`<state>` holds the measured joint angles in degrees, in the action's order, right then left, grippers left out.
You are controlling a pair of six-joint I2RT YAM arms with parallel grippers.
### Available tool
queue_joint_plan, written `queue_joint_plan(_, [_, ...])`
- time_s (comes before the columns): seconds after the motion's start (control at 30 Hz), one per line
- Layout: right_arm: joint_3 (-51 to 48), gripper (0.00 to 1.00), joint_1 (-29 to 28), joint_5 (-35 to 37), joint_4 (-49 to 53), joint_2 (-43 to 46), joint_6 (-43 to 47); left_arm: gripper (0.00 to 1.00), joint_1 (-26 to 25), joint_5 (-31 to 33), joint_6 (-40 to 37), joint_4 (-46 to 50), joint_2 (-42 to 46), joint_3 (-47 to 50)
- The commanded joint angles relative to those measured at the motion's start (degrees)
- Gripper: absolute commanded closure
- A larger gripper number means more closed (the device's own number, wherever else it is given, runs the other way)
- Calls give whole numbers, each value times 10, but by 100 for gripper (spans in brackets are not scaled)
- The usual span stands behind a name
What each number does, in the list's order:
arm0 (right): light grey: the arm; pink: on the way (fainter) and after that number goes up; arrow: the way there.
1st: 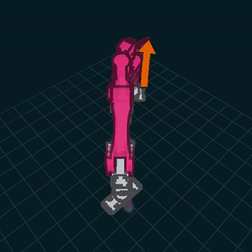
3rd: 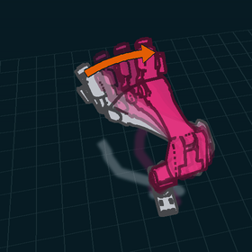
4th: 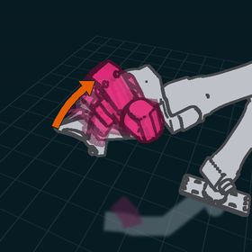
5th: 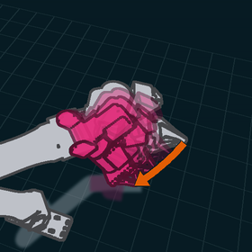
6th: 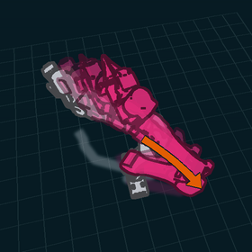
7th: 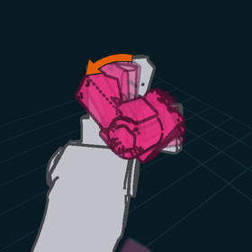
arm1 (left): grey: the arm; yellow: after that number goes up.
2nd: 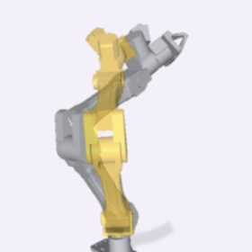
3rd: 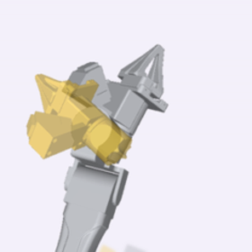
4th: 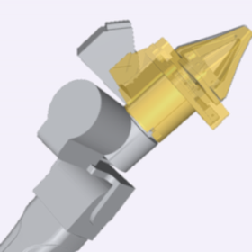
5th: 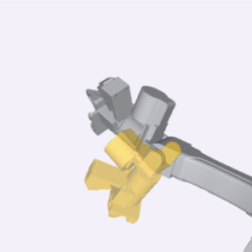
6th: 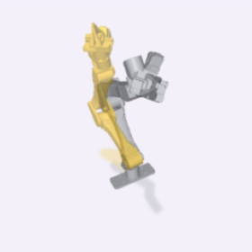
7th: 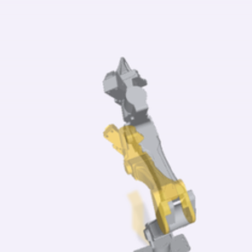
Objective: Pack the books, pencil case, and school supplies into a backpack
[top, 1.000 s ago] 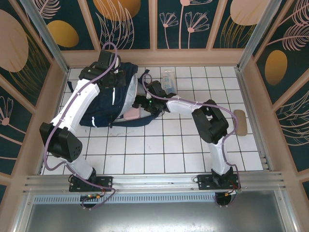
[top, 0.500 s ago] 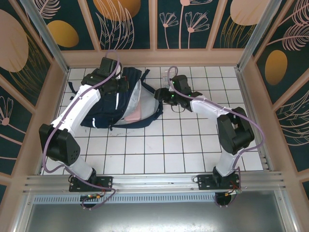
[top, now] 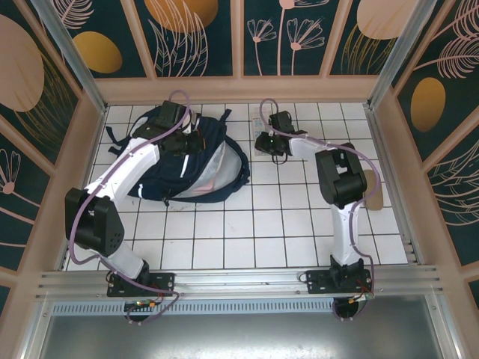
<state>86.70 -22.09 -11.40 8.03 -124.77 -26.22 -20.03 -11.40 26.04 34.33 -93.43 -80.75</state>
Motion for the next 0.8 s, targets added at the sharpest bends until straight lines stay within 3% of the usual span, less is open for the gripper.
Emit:
queue_joint_plan(0.0, [20, 73, 6, 23, 37, -16, 18, 91, 3, 6, 3, 13, 25, 8])
queue_joint_plan(0.03, [12, 73, 6, 23, 37, -15, 17, 86, 3, 3, 1, 15, 27, 10])
queue_joint_plan(0.1, [-21, 73, 6, 16, 26, -2, 15, 68, 3, -1, 2, 15, 31, 15])
queue_joint_plan(0.2, [-82, 73, 3, 14, 14, 30, 5, 55, 3, -3, 7, 10, 35, 15])
queue_joint_plan(0.47, [-276, 73, -16, -2, -35, 152, -44, 51, -8, -37, 46, -38, 16, -2])
queue_joint_plan(0.77, [-410, 71, -85, 1, -64, 282, -120, 53, -94, -24, 108, -123, -60, 4])
